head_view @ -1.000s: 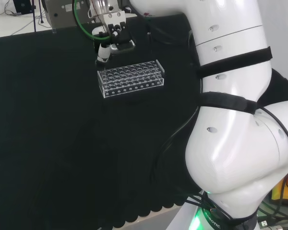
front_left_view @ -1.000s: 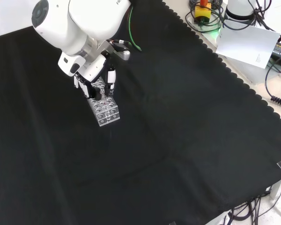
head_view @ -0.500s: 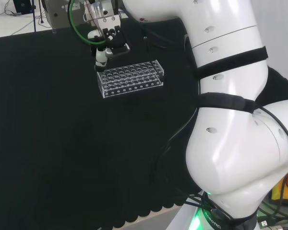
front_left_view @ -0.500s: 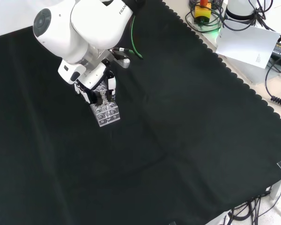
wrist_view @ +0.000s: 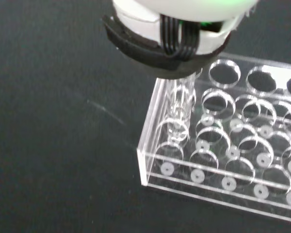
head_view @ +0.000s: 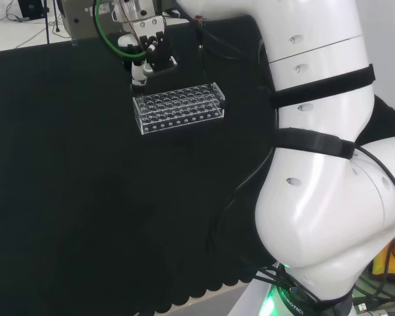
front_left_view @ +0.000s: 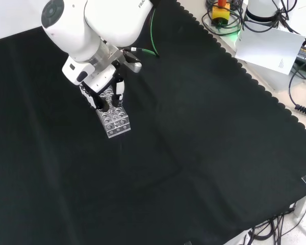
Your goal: Pick up the test tube.
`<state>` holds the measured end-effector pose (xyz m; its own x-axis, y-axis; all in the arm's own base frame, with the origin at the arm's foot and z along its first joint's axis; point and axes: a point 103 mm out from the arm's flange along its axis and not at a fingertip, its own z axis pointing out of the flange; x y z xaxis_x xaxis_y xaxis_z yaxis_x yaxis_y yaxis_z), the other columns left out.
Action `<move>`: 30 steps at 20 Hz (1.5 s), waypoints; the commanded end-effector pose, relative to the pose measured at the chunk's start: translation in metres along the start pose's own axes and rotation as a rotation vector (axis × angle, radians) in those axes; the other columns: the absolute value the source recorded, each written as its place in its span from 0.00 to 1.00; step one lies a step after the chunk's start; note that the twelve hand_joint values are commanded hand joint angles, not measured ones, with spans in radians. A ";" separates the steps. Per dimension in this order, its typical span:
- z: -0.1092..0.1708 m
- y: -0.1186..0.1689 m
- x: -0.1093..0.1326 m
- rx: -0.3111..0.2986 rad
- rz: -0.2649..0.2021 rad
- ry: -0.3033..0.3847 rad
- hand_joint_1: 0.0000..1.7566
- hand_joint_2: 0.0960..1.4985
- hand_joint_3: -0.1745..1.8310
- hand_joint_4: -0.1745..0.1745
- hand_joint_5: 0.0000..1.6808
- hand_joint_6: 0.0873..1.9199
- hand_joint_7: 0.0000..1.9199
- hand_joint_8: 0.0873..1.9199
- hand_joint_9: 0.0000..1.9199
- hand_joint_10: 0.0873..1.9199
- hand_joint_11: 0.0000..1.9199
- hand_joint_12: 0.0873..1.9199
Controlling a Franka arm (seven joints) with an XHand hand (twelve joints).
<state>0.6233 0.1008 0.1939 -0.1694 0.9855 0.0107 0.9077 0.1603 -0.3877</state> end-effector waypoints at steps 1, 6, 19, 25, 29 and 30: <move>-0.006 0.000 -0.002 0.007 -0.001 0.003 0.81 0.42 0.35 0.00 0.76 0.27 0.70 0.36 0.70 0.12 0.61 0.47; -0.012 -0.005 -0.009 0.011 0.007 0.036 0.81 0.42 0.36 0.00 0.77 0.26 0.71 0.34 0.71 0.11 0.61 0.47; -0.041 -0.017 -0.015 0.014 0.005 0.079 0.81 0.39 0.39 0.00 0.78 0.25 0.72 0.33 0.72 0.09 0.62 0.46; -0.061 -0.026 -0.017 0.003 -0.014 0.098 0.81 0.39 0.39 0.00 0.78 0.24 0.72 0.33 0.72 0.09 0.62 0.46; -0.078 -0.032 -0.018 0.002 -0.021 0.105 0.81 0.39 0.39 0.00 0.78 0.24 0.72 0.33 0.72 0.09 0.62 0.46; -0.083 -0.034 -0.019 -0.001 -0.023 0.101 0.81 0.39 0.39 0.00 0.78 0.24 0.72 0.33 0.72 0.09 0.62 0.46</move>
<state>0.6262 0.0838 0.2578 -0.1412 0.9849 0.1002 0.9027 0.1696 -0.3954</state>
